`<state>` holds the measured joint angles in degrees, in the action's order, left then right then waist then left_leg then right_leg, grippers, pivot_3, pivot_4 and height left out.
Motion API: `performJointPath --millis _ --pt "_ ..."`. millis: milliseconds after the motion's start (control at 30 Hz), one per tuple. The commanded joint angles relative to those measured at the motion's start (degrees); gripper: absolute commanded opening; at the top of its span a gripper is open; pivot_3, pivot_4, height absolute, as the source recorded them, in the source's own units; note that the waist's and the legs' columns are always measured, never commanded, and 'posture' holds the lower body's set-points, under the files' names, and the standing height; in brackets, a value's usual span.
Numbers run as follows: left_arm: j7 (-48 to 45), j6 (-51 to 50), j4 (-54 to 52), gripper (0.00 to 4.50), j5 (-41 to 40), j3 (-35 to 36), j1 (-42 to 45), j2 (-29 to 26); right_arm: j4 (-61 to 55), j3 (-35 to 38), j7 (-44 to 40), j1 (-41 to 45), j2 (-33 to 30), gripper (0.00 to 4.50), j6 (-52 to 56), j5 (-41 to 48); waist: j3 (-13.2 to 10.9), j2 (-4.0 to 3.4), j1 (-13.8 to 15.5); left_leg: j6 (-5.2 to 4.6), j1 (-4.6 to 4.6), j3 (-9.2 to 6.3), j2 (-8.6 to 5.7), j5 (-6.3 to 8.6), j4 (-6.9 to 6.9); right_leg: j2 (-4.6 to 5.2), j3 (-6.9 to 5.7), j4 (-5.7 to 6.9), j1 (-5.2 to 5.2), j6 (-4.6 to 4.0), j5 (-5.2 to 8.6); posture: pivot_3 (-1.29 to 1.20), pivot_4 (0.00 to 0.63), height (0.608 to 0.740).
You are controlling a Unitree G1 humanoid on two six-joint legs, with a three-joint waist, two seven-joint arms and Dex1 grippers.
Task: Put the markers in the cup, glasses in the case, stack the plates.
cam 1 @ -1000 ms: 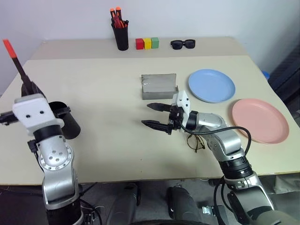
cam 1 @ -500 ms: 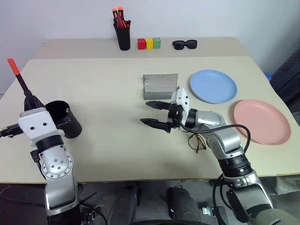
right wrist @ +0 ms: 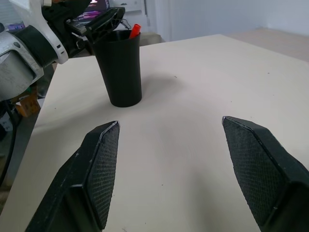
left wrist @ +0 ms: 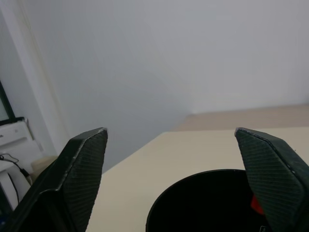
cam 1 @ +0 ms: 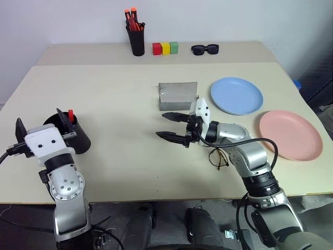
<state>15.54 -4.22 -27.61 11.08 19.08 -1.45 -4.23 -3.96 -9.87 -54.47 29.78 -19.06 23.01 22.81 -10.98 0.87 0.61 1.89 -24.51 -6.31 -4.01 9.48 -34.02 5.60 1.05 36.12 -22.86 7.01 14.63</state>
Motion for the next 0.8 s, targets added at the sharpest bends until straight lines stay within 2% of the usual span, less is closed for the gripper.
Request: performJointPath --millis 33,233,300,433,533,600,800 --pt "-3.71 -0.72 -3.11 4.46 -3.75 -1.53 4.77 -1.55 -2.15 0.74 -0.19 0.81 -0.03 3.45 -0.18 1.09 0.00 0.00 0.15 0.00 -0.01 0.00 0.00 0.00 0.00 0.00 -0.01 0.00 0.00 0.00 0.00 0.00 0.150 0.740" --pt "-21.74 -15.63 -2.46 4.46 -17.51 -10.06 16.04 -7.70 -2.38 1.62 -0.32 1.53 -1.42 3.45 0.11 0.95 0.00 0.00 -0.08 -0.03 -0.02 0.06 -0.04 -0.02 -0.04 0.00 -0.10 -0.03 0.08 0.00 0.00 0.00 0.150 0.740" --pt "-28.36 -24.90 1.16 4.46 -19.84 -14.42 20.04 -11.66 -2.41 1.87 -0.27 1.78 -2.19 3.45 0.05 0.60 0.00 -0.01 -0.34 -0.09 -0.01 0.05 -0.04 -0.05 -0.01 0.00 -0.08 -0.02 0.05 0.07 -0.03 0.00 0.150 0.740" --pt "-36.71 -32.27 11.84 4.46 -23.02 -19.48 29.05 -14.82 -2.94 1.54 0.29 1.49 -3.81 3.45 0.27 -0.32 -0.01 -0.02 -1.03 -0.11 -0.01 0.04 -0.02 -0.06 0.02 -0.07 -0.12 0.06 0.01 0.18 -0.09 0.00 0.150 0.740" --pt "-44.79 -29.01 21.36 4.46 -22.25 -24.27 35.09 -16.84 -3.87 0.39 1.36 0.38 -5.68 3.45 1.07 -2.56 -0.01 -0.02 -1.37 -0.12 -0.02 0.02 -0.03 -0.07 0.03 -0.06 -0.14 0.05 0.01 0.20 -0.09 0.00 0.150 0.740" --pt "-49.25 -26.02 30.98 4.46 -20.72 -27.15 40.79 -16.86 -3.52 -0.77 3.82 -1.36 -7.59 3.45 -0.70 -7.30 -0.01 -0.02 -1.20 -0.12 -0.02 0.04 -0.04 -0.07 0.06 -0.05 -0.12 0.03 0.01 0.20 -0.10 0.00 0.150 0.740" --pt "-56.40 -16.39 55.67 4.46 -18.17 -29.86 54.30 -13.89 -7.97 4.68 9.45 -7.03 -9.86 3.45 0.11 -8.03 -0.03 0.00 -1.19 -0.12 -0.07 0.02 -0.07 -0.07 0.05 0.01 -0.10 -0.02 -0.01 0.23 -0.10 0.00 0.150 0.740"
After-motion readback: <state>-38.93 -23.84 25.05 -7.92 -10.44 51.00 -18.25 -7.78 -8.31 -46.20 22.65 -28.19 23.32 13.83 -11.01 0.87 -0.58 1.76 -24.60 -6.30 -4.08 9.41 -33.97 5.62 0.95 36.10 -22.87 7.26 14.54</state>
